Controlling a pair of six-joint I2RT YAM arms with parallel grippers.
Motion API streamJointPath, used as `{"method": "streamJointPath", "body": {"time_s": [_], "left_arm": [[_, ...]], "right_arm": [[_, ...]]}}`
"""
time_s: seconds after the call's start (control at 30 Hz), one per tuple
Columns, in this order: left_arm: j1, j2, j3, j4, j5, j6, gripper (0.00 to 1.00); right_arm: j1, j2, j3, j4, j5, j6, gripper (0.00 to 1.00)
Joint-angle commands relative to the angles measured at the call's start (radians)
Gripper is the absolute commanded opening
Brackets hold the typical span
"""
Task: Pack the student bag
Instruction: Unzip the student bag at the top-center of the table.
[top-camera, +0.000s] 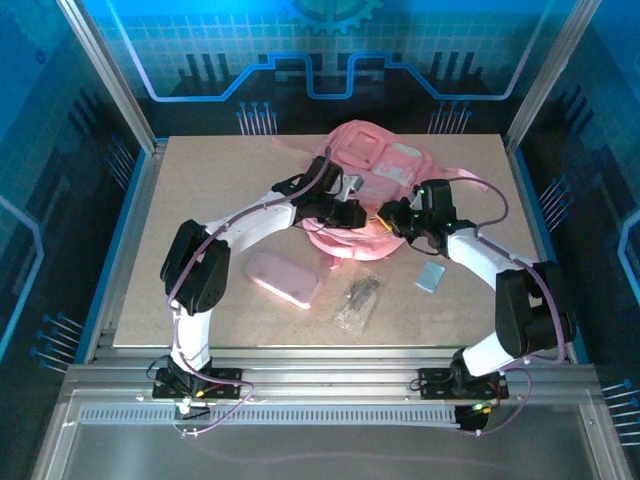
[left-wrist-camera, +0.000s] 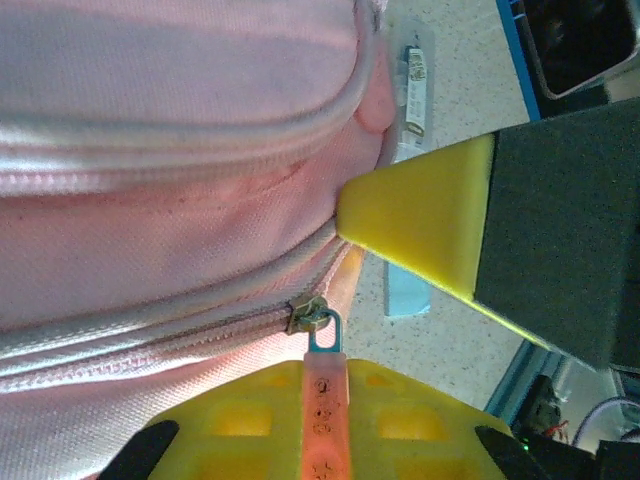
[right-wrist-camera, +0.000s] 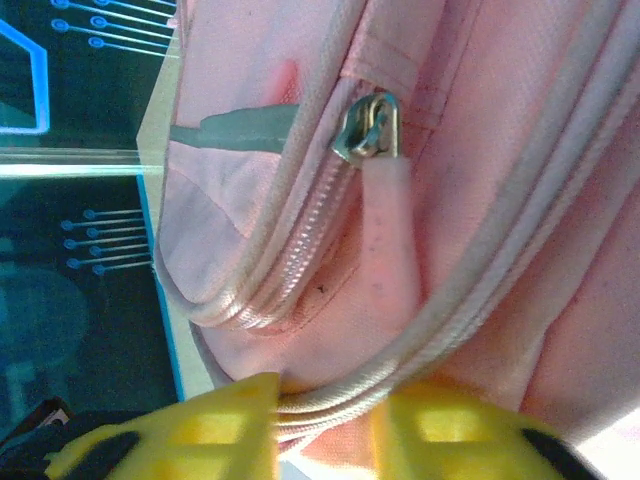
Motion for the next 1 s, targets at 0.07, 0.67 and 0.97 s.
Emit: {"method": "streamJointPath", "body": {"time_s": [0.07, 0.67, 0.97], "left_arm": [[-0.02, -0.105, -0.025, -0.018, 0.077, 0.036, 0.0], [0.397, -0.125, -0.194, 0.049, -0.136, 0.012, 0.0], [0.308, -0.29, -0.288, 0.134, -0.054, -0.038, 0.0]], "right_arm": [[0.013, 0.009, 0.059, 0.07, 0.134, -0.04, 0.0], [-0.038, -0.139, 0.014, -0.023, 0.105, -0.118, 0.0], [0.02, -0.009, 0.146, -0.092, 0.069, -0.163, 0.34]]}}
